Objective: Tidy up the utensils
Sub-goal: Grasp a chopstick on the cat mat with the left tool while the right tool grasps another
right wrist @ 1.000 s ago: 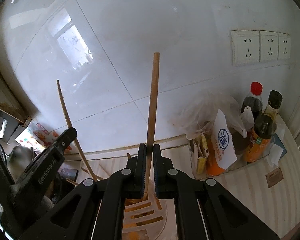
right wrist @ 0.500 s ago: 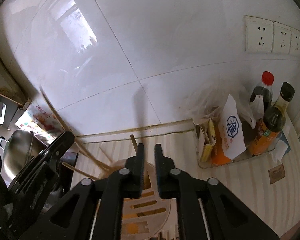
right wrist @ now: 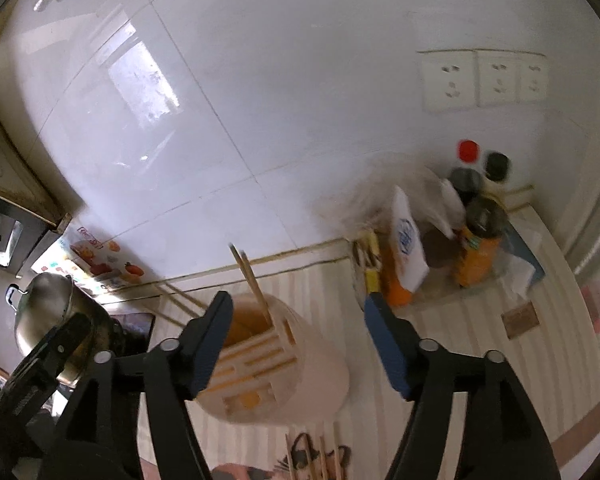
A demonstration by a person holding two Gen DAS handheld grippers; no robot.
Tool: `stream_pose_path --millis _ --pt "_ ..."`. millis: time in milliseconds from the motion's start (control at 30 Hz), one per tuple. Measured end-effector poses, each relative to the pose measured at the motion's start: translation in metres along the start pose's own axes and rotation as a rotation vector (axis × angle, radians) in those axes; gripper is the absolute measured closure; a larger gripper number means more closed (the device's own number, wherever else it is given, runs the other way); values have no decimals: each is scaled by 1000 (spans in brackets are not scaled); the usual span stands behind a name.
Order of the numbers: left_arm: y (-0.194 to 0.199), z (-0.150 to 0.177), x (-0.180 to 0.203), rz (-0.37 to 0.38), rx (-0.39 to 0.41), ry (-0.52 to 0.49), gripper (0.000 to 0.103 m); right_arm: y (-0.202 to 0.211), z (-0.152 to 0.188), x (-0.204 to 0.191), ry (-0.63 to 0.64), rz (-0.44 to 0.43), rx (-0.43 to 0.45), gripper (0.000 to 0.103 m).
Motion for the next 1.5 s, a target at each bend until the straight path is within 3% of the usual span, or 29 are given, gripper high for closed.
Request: stream_pose_path --millis 67,133,300,433,633,700,767,833,967,1067,1100,1133,1167,1400,1500 --pt "-10 25 -14 -38 -51 -3 0 3 17 3 6 26 -7 19" --pt "-24 53 -27 -99 -110 -19 0 0 39 6 20 44 -35 19" --pt "-66 131 -56 -208 -302 -31 0 -43 120 9 36 37 -258 20" --pt "-90 183 -67 -247 -432 -35 0 -92 191 7 32 -7 -474 57" --pt "-106 226 -56 -237 -525 -62 3 -138 246 1 47 -14 -622 66" --pt "-113 237 -52 -210 -569 -49 9 -147 257 -3 86 -12 -651 73" --pt "-120 248 -46 -166 -622 -27 21 -147 257 -7 139 16 -639 90" --pt "-127 260 -36 -125 -677 -17 34 -145 258 -4 147 19 -646 97" --pt "-136 277 -10 -89 -726 -58 49 -133 257 24 117 100 -651 98" --pt "-141 285 12 -131 -698 -166 63 -124 258 48 88 123 -663 98" --pt "-140 286 16 -135 -685 -194 71 -122 258 55 77 124 -665 98" --pt "-140 287 20 -122 -679 -210 88 -121 259 60 70 124 -671 98" --pt "-139 288 23 -122 -675 -230 94 -119 260 66 56 118 -674 98" --pt "-141 285 7 -165 -656 -272 98 -120 258 91 25 115 -686 95" --pt "-140 280 -8 -172 -662 -241 98 -128 253 74 38 83 -689 96"
Point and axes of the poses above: each gripper's, at about its wrist camera, not at the fingertips, and y roughly against the way its jaws point, x to its right, z to its underside, the point moved 2 cm from there along -y, roughly the way its jaws point, and after that the axes turned 12 degrees about y, right-handed, at the moved point
